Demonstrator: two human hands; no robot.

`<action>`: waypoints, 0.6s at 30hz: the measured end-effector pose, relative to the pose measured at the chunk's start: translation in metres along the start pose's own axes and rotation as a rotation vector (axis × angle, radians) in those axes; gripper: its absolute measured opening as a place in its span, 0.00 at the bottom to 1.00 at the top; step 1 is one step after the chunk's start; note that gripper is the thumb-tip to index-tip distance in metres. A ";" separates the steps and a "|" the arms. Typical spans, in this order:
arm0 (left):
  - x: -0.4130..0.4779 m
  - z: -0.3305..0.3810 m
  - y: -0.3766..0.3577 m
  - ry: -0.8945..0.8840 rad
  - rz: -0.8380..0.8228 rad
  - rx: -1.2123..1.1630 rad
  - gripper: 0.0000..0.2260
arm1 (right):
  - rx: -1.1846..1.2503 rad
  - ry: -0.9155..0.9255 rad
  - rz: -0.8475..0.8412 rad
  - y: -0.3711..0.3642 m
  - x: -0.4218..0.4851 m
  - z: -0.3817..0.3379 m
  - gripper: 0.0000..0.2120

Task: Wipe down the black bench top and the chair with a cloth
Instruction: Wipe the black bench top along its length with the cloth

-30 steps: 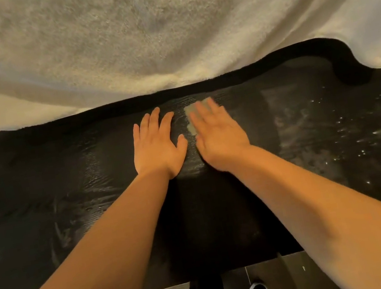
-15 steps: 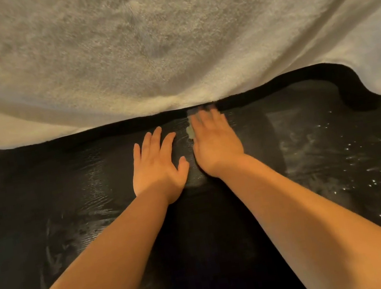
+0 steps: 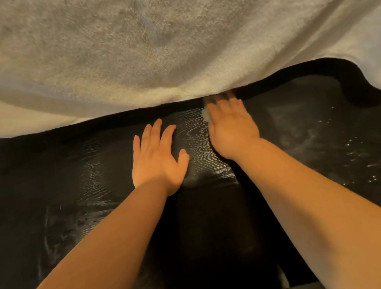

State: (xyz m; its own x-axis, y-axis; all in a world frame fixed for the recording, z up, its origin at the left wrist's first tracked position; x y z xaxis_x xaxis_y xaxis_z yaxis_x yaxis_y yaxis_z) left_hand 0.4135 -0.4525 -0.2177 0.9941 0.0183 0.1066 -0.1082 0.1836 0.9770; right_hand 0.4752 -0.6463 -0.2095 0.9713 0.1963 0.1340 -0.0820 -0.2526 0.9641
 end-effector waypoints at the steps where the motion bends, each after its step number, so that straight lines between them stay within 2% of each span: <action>1: 0.000 0.000 0.000 -0.002 0.005 0.003 0.31 | 0.019 0.061 -0.021 -0.002 -0.008 -0.011 0.29; 4: -0.001 0.000 -0.001 -0.007 0.014 0.008 0.31 | 0.059 0.237 -0.088 -0.004 -0.027 -0.017 0.29; 6: 0.000 0.000 0.000 -0.006 0.014 -0.001 0.31 | 0.068 0.243 -0.092 0.004 -0.029 0.004 0.29; 10: 0.000 0.000 0.001 -0.004 0.015 -0.018 0.31 | -0.042 -0.057 -0.007 0.021 -0.013 0.077 0.31; 13: 0.001 0.000 0.000 -0.015 0.015 -0.015 0.31 | -0.102 -0.164 -0.013 0.024 -0.007 0.074 0.33; 18: 0.001 -0.001 -0.001 -0.022 0.024 -0.005 0.31 | 0.005 0.161 -0.074 0.008 -0.031 0.002 0.30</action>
State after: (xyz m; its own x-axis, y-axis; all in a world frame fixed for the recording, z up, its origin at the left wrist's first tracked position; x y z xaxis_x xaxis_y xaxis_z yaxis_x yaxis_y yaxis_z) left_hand 0.4145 -0.4521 -0.2183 0.9909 0.0008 0.1343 -0.1321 0.1878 0.9733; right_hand 0.4449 -0.6568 -0.2064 0.9264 0.3635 0.0980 -0.0101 -0.2361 0.9717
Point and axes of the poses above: each hand's wrist, its own x-axis towards the middle knuckle, its own y-axis out of the back of the hand, z = x × y, the point moved 2 cm from there along x, towards the middle knuckle, and after that the axes turned 11 degrees about z, right-handed, at the moved point
